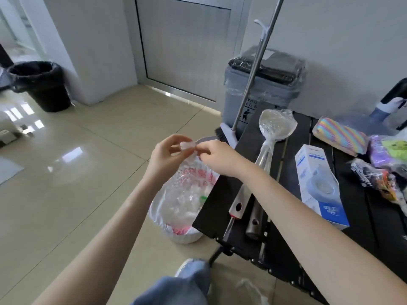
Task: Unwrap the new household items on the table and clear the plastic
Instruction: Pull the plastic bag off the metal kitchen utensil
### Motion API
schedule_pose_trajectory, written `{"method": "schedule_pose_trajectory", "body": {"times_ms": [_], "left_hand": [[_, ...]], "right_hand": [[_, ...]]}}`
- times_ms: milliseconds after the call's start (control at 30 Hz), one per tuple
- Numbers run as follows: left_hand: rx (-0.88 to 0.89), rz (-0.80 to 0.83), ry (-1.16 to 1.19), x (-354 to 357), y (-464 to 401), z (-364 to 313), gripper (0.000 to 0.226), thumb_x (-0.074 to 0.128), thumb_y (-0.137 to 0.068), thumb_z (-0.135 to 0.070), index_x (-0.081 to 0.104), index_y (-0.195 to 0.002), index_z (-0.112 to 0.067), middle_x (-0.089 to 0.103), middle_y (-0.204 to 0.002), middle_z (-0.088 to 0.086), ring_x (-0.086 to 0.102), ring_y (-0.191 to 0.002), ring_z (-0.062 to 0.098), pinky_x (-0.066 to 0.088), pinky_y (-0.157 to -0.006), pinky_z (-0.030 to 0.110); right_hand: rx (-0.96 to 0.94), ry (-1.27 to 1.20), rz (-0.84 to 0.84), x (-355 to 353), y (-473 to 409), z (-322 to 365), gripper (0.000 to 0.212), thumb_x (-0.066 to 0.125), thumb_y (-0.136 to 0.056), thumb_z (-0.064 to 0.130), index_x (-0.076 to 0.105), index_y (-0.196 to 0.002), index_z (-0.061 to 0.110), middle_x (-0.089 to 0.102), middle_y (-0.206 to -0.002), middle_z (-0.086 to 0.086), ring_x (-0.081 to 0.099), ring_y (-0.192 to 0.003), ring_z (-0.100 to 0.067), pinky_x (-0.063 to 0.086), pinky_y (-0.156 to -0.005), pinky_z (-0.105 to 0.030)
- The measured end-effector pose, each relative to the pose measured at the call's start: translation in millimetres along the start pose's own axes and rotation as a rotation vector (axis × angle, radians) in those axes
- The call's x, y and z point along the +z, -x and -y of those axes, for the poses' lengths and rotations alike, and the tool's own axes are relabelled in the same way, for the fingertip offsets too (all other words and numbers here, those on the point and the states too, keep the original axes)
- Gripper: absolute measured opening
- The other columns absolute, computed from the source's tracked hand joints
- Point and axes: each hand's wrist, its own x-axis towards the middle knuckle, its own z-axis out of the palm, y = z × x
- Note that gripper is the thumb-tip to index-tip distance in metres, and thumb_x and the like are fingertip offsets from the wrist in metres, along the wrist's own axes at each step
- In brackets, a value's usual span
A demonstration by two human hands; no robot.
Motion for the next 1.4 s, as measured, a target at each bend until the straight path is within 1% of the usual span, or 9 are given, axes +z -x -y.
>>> {"method": "schedule_pose_trajectory", "body": {"times_ms": [100,200,300,467,667,833,1133,1267,1400], "left_hand": [[-0.095,0.141,-0.098,2,-2,20,0.028,0.055,-0.096,-0.026,0.056,-0.123,-0.031,0.059,-0.121,-0.009,0.054,-0.111,0.009,0.045,-0.082,0.018],[-0.220,0.237,-0.127,3,-2,28,0.056,0.044,-0.098,-0.042,0.025,-0.149,-0.030,0.027,-0.152,-0.010,0.030,-0.137,0.009,0.034,-0.101,0.024],[-0.238,0.202,-0.125,2,0,17,0.063,0.040,-0.098,-0.047,0.014,-0.153,-0.028,0.002,-0.161,-0.003,0.004,-0.147,0.010,0.011,-0.116,0.034],[-0.062,0.211,-0.153,23,13,-37,0.050,0.044,-0.099,-0.037,0.033,-0.145,-0.021,0.027,-0.150,-0.001,0.035,-0.121,0.004,0.027,-0.095,0.020],[0.055,0.428,-0.374,80,44,-77,0.074,0.060,-0.088,-0.045,0.023,-0.148,-0.020,0.030,-0.150,0.005,0.035,-0.132,0.016,0.028,-0.099,0.024],[0.121,0.387,-0.568,115,68,-61,0.080,0.068,-0.081,-0.045,0.028,-0.143,-0.015,0.045,-0.137,0.007,0.037,-0.128,0.029,0.030,-0.102,0.034],[0.087,0.219,-0.298,121,75,-61,0.064,0.070,-0.071,-0.016,0.040,-0.127,-0.021,0.064,-0.097,0.003,0.059,-0.090,0.024,0.046,-0.076,0.030],[0.103,0.147,-0.151,120,90,-74,0.063,0.073,-0.074,-0.012,0.040,-0.127,-0.024,0.058,-0.089,-0.015,0.061,-0.078,0.005,0.044,-0.062,0.007],[0.137,0.094,0.027,125,107,-99,0.066,0.075,-0.076,-0.016,0.040,-0.130,-0.028,0.061,-0.099,-0.019,0.062,-0.084,-0.004,0.044,-0.070,0.004]], "right_hand": [[0.099,0.104,0.086,8,-17,-3,0.045,0.035,-0.098,0.009,0.048,-0.140,0.015,0.054,-0.138,-0.010,0.056,-0.116,-0.023,0.047,-0.090,-0.031],[0.129,0.084,0.036,8,-17,-4,0.046,0.033,-0.098,0.007,0.048,-0.141,0.016,0.048,-0.145,-0.008,0.049,-0.127,-0.023,0.043,-0.093,-0.028],[0.114,0.043,-0.157,-8,-3,-4,0.043,0.036,-0.098,0.006,0.053,-0.136,0.015,0.054,-0.139,-0.005,0.045,-0.131,-0.023,0.038,-0.098,-0.027],[0.226,-0.103,-0.437,-51,42,-17,0.037,0.037,-0.094,0.003,0.057,-0.123,0.014,0.059,-0.114,-0.005,0.057,-0.111,-0.024,0.045,-0.092,-0.033],[0.371,-0.200,-0.370,-57,105,-24,0.046,0.037,-0.099,0.014,0.033,-0.145,0.022,0.043,-0.137,-0.006,0.043,-0.111,-0.017,0.030,-0.085,-0.028],[0.513,-0.451,-0.369,-35,121,-45,0.052,0.043,-0.095,0.021,0.027,-0.144,0.025,0.054,-0.122,-0.007,0.055,-0.107,-0.022,0.047,-0.092,-0.039],[0.504,-0.746,-0.408,-23,123,-57,0.071,0.053,-0.079,0.026,0.029,-0.146,0.021,0.048,-0.137,-0.007,0.049,-0.125,-0.027,0.043,-0.104,-0.047],[0.460,-0.812,-0.467,-31,129,-52,0.058,0.056,-0.086,0.029,0.042,-0.139,0.010,0.057,-0.130,-0.010,0.056,-0.119,-0.025,0.045,-0.103,-0.046],[0.385,-0.876,-0.454,-47,137,-43,0.029,0.053,-0.096,0.030,0.067,-0.104,0.006,0.071,-0.100,-0.012,0.068,-0.093,-0.022,0.053,-0.091,-0.037]]}}
